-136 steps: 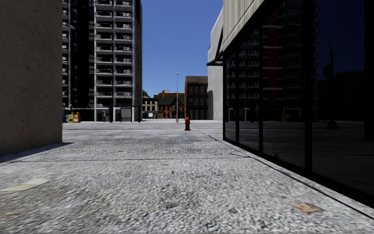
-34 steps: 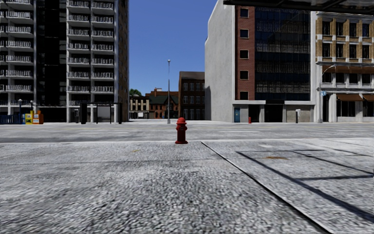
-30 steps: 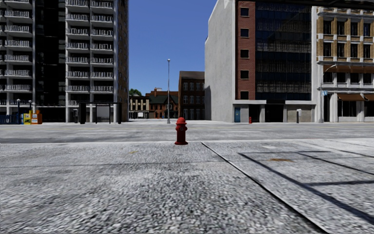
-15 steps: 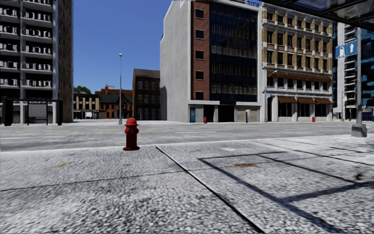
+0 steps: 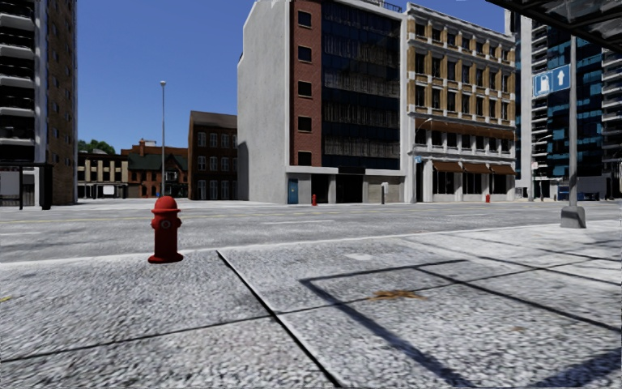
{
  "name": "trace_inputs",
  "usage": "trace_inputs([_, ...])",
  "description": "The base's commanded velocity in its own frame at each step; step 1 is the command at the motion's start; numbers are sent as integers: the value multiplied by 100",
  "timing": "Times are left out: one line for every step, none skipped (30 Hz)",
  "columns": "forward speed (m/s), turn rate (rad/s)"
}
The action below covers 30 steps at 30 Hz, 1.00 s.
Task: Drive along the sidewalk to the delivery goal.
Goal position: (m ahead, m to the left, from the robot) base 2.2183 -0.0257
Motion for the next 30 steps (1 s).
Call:
trace_inputs([136,-120])
trace_inputs([136,-120])
trace_inputs([136,-120])
trace_inputs([136,-120])
trace_inputs([136,-120])
trace_inputs([136,-120])
trace_inputs([136,-120])
trace_inputs([136,-120])
trace_inputs([136,-120])
trace_inputs([136,-120])
trace_inputs([136,-120])
trace_inputs([136,-120])
trace_inputs([136,-120])
trace_inputs([136,-120])
trace_inputs([136,-120])
trace_inputs([136,-80])
trace_inputs([136,-11])
trace_inputs([136,0])
trace_inputs([136,0])
trace_inputs([137,0])
trace_inputs([137,0])
trace_inputs([137,0])
trace_inputs([137,0])
trace_inputs([137,0])
trace_inputs([137,0])
trace_inputs([137,0])
trace_inputs([137,0])
trace_inputs([137,0])
trace_inputs([137,0])
trace_inputs([137,0])
